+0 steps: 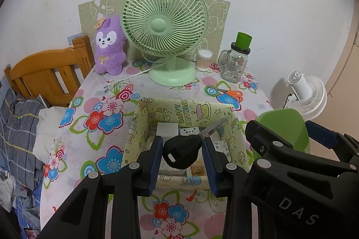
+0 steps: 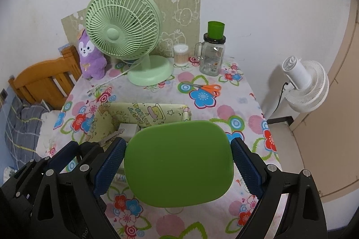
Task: Organize rigid objects
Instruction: 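Lift the key fob and green lid and carry both over the fabric box, then open the left tool dropping the key fob while the right tool releases the green lid into the box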
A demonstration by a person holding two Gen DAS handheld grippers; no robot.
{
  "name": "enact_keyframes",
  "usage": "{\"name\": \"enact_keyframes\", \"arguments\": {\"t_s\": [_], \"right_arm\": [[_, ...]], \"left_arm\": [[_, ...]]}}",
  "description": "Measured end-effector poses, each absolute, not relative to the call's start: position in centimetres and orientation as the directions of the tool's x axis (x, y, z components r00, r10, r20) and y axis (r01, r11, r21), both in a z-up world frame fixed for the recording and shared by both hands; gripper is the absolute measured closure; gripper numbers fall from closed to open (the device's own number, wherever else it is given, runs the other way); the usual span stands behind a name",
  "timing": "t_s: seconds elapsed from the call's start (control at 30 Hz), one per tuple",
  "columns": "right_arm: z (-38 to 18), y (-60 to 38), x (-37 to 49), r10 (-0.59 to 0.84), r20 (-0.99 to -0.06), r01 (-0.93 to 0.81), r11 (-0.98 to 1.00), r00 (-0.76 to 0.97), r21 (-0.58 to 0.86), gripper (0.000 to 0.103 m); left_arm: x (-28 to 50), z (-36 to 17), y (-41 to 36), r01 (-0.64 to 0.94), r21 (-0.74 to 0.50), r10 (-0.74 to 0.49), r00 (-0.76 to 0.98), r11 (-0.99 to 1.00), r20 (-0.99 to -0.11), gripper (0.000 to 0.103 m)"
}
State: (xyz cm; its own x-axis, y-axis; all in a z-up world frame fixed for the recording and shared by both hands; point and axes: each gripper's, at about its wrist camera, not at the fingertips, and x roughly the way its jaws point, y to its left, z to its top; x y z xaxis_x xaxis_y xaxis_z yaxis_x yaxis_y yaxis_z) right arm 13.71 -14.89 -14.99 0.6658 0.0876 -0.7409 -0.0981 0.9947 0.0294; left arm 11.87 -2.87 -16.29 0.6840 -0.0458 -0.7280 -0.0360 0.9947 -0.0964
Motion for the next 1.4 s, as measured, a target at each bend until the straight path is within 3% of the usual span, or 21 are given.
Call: {"name": "enact_keyframes", "arguments": {"t_s": [1.2, 1.3, 1.37, 1.4], "right_arm": [[-19.5, -13.2, 19.8, 0.096, -0.803, -0.117, 0.993, 0.588, 0.033, 0.009], [-19.7, -13.0, 20.0, 0.096, -0.805, -0.116, 0.993, 0.585, 0.034, 0.009], [-19.9, -12.8, 20.1, 0.093, -0.806, -0.114, 0.993, 0.584, 0.032, 0.009], [-19.9, -12.7, 20.1, 0.093, -0.807, -0.113, 0.993, 0.583, 0.033, 0.009]], "left_arm": [[16.2, -22.4, -2.3, -0.097, -0.092, -0.02, 0.573, 0.991, -0.819, 0.066], [16.2, -22.4, -2.1, -0.103, -0.097, -0.022, 0.564, 0.99, -0.826, 0.06], [16.2, -22.2, -2.0, -0.093, -0.117, -0.045, 0.564, 0.989, -0.825, 0.051], [16.2, -22.1, -2.0, -0.086, -0.114, -0.045, 0.567, 0.99, -0.822, 0.042]]}}
